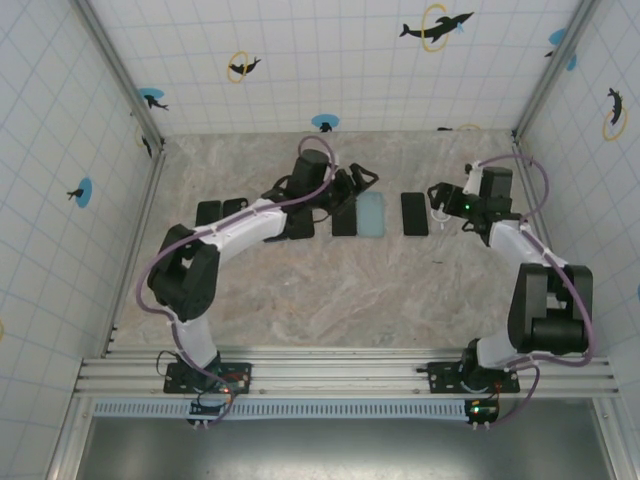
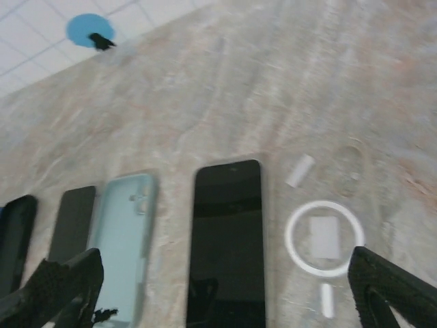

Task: Take the phone out of the phone case

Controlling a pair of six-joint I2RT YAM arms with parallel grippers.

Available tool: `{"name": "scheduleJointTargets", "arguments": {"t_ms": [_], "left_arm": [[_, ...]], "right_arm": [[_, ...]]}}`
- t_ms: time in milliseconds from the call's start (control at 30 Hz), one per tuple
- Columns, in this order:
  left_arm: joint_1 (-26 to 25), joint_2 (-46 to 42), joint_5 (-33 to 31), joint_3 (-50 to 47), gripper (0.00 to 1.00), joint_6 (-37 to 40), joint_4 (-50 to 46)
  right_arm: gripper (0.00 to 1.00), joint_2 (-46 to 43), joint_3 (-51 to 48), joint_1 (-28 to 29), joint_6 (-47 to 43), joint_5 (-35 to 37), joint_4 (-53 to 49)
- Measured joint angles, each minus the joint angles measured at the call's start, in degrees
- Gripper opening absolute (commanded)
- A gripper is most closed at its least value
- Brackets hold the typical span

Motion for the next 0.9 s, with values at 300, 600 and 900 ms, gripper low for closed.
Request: {"name": "scheduleJointTargets", "arguments": {"t_ms": [300, 600, 900], "left_arm": [[11.19, -14.12, -5.99, -11.85, 0.98, 27.23, -10.40], [23.63, -30.62, -18.08, -40.30, 0.98, 43.08, -4.24], [29.64, -37.05, -26.58, -59.14, 0.98, 51.34, 12.46]], "right_arm": [[1.00, -10.34, -9.38, 2.93, -0.70, 1.73, 9.03], [1.00, -14.99, -32.00, 5.27, -3.98, 22.60, 24.24], [1.00, -15.28, -44.81, -2.16, -5.38, 21.24, 41.33]]}}
